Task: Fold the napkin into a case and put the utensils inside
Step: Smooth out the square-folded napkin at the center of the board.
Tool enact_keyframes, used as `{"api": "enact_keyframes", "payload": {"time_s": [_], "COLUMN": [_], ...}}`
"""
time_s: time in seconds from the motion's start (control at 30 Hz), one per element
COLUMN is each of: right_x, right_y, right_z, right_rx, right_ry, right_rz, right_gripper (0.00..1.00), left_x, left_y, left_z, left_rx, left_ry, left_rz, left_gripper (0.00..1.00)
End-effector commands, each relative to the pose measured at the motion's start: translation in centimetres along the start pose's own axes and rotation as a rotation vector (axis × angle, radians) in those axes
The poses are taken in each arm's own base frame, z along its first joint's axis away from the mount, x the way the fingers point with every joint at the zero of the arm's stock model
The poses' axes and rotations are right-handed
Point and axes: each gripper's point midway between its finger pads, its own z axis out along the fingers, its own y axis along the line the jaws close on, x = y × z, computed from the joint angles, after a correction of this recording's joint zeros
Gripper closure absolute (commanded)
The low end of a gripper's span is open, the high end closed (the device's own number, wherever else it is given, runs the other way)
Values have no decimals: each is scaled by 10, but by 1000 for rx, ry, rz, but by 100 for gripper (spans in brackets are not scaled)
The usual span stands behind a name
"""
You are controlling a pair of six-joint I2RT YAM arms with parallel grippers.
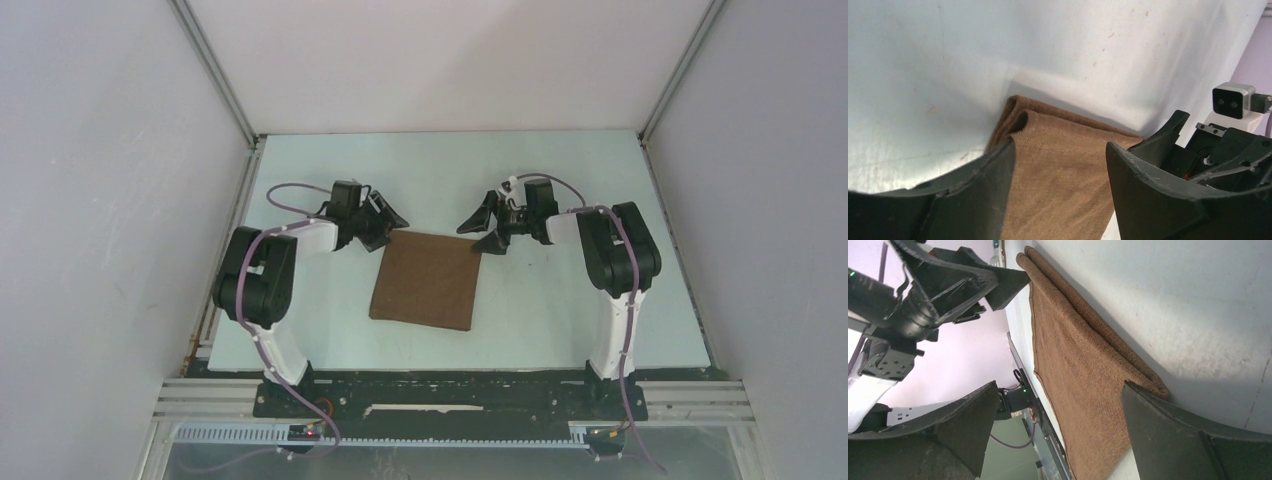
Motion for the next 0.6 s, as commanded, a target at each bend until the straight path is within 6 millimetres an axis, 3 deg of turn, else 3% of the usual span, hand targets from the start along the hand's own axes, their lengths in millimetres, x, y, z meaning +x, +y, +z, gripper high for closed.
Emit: {"api": "enact_keyframes", "payload": {"time_s": [0.0,0.13,0.3,0.4,0.57], "right_x": [-17,-20,-24,-28,-31], "right_y": [28,35,42,37,8], "right_z": [-14,-15,-12,-7,0], "right_rx": [-17,-30,-63,-57,-8], "right_ry": [-52,-58,-68,-73,-76], "right_rz": [-79,-89,-88,-79,-35], "right_gripper": [0,0,0,0,0], "left_x": [-5,1,8,4,-10], "left_y": [-33,-66,-70,-54,-13], "left_z": [-35,-40,-11,7,23], "left_rx": [40,121,170,134,33], "left_ry": [-60,-21,49,40,0], "left_rz": [86,146,85,49,3], "left_gripper": [26,24,24,23,23]}}
